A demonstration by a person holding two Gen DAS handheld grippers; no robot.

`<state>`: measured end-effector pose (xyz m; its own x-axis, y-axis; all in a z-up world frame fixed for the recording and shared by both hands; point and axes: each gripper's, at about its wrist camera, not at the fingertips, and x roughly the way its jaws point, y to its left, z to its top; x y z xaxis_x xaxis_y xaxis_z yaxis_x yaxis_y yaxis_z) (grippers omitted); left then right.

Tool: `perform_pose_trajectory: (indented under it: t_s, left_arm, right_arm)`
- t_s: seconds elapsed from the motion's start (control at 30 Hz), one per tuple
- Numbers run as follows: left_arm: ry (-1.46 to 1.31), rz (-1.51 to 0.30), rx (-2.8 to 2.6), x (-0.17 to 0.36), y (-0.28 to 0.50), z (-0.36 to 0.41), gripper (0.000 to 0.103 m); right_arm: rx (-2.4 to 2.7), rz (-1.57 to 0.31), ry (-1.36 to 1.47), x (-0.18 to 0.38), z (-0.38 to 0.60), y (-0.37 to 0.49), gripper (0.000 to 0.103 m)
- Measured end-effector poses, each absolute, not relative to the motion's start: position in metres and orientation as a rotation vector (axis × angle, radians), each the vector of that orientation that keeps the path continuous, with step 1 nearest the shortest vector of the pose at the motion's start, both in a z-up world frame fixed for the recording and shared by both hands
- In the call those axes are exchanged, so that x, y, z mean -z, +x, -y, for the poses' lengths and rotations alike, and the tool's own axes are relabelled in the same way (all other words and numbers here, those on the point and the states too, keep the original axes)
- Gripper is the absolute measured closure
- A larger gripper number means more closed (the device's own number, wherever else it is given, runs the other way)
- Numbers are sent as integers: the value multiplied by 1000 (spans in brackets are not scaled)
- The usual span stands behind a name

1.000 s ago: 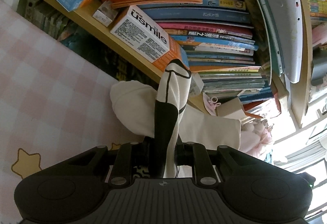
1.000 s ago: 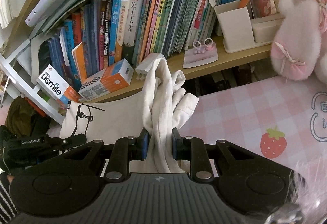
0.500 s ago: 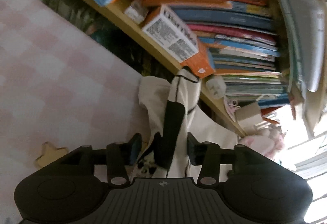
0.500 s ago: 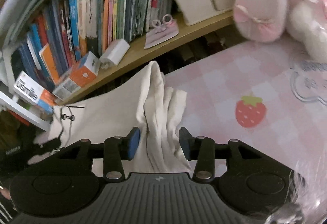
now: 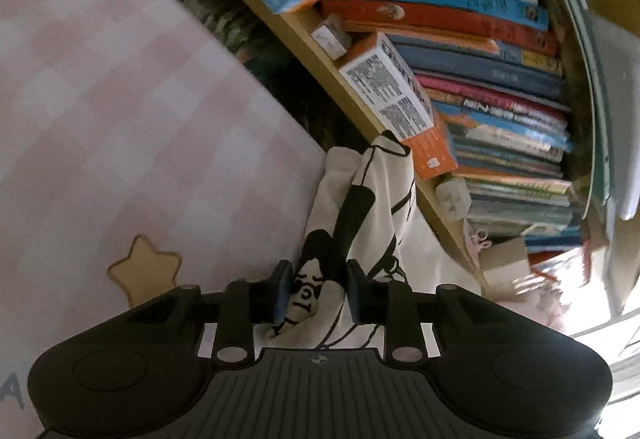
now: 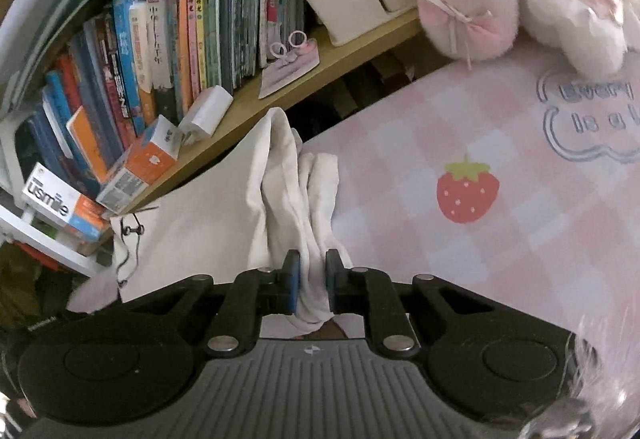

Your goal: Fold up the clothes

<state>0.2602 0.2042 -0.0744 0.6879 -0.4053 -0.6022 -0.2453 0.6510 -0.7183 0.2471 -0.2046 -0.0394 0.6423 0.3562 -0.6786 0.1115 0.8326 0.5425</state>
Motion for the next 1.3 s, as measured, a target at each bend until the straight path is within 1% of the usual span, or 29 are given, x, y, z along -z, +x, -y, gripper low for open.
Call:
perform_pose_trajectory:
  t_s: [0.03, 0.07, 0.1, 0.17, 0.23, 0.4, 0.47, 0.53, 0.6, 0.63, 0.73, 0.77, 0.9, 0.93, 1.0, 1.03, 1.07, 1.1, 1.17, 1.3]
  left_arm:
    - [-875, -844, 104, 73, 261, -204, 75]
    - [-873, -849, 104, 72, 259, -204, 74]
    - [-872, -853, 103, 70, 257, -205, 73]
    - [-861, -851, 109, 65, 249, -206, 73]
    - [-807, -846, 116, 56, 234, -205, 73]
    - [-564, -847, 173, 31, 188, -175, 72]
    - [-497, -844, 189, 25, 168, -161, 61]
    - [-456, -830, 186, 20, 147, -150, 59]
    - [-449, -833, 177, 19, 130, -142, 58]
    - [-447, -835, 173, 19, 121, -138, 56]
    - [-434, -844, 140, 21, 99, -130, 45]
    - [-420, -846, 124, 21, 92, -126, 44]
    - [-373, -851, 71, 19, 67, -113, 39]
    - [-368, -848, 65, 18, 61, -111, 37]
    - [-367, -842, 52, 16, 50, -107, 31]
    - [-366, -838, 44, 15, 44, -106, 26]
    - [-365, -834, 35, 13, 38, -104, 24]
    - [-363, -830, 29, 13, 32, -102, 24]
    - [-355, -835, 12, 14, 26, -98, 20]
    - [-326, -853, -47, 19, 16, -86, 20]
  right_arm:
    - [-149, -877, 576, 39, 204, 248, 90]
    - [-149, -880, 563, 38, 203, 249, 87]
    - [-141, -879, 554, 37, 203, 248, 78]
    - [-128, -868, 535, 33, 205, 242, 66]
    - [-139, -857, 530, 29, 208, 232, 66]
    - [-198, -849, 476, 17, 201, 197, 66]
    - [-210, -842, 446, 14, 195, 179, 66]
    - [-220, -834, 416, 11, 187, 162, 63]
    - [-229, -826, 379, 9, 179, 144, 58]
    - [-233, -823, 348, 7, 174, 132, 57]
    - [-235, -824, 270, 6, 163, 106, 52]
    - [-234, -825, 251, 6, 160, 98, 50]
    - [-218, -825, 188, 4, 152, 65, 36]
    - [-216, -820, 179, 2, 151, 59, 34]
    - [-212, -810, 163, -1, 150, 48, 24]
    - [-212, -802, 155, -3, 150, 42, 24]
    - [-212, -794, 146, -4, 150, 36, 22]
    - [-213, -785, 138, -6, 150, 31, 19]
    - [-202, -769, 116, -8, 149, 22, 18]
    - [-163, -739, 50, -8, 144, 8, 14]
